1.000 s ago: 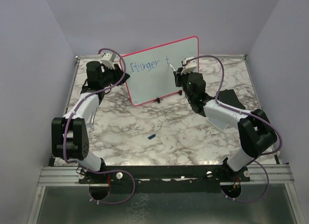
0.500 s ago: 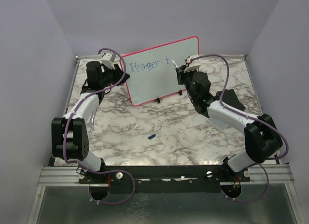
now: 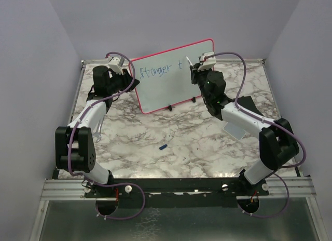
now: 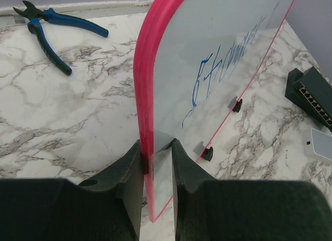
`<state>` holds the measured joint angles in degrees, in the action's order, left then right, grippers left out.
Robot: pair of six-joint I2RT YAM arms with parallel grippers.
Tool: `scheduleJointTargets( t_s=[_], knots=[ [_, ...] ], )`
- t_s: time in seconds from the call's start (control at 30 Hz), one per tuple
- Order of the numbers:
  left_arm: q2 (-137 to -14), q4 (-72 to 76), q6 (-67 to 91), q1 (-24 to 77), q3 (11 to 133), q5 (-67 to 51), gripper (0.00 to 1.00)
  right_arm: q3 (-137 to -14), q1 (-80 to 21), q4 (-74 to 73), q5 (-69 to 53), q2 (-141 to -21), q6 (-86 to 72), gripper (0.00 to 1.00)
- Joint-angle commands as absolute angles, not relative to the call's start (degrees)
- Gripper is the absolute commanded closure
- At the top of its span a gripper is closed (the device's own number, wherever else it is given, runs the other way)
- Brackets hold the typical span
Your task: Write a sentence on the whiteboard
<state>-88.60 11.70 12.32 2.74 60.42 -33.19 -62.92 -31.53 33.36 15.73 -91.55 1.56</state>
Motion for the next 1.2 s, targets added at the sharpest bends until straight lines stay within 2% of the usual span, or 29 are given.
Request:
scheduleJointTargets(
  t_s=[0.0, 0.4, 1.17],
  knots=[
    [-88.1, 9.6, 10.9, 3.2, 60.9, -31.8, 0.90, -64.9, -31.2, 32.9, 14.6, -93.6, 2.1, 0.99],
    [-88.3, 9.6, 10.9, 3.2, 61.0, -31.9, 0.90, -64.8, -31.1, 32.4, 15.0, -95.0, 2.3, 0.99],
    [-88.0, 9.6, 11.0, 3.3, 60.9, -31.9, 0.90, -57.2, -31.1, 32.4, 14.8, -92.9, -1.5, 0.99]
  ],
)
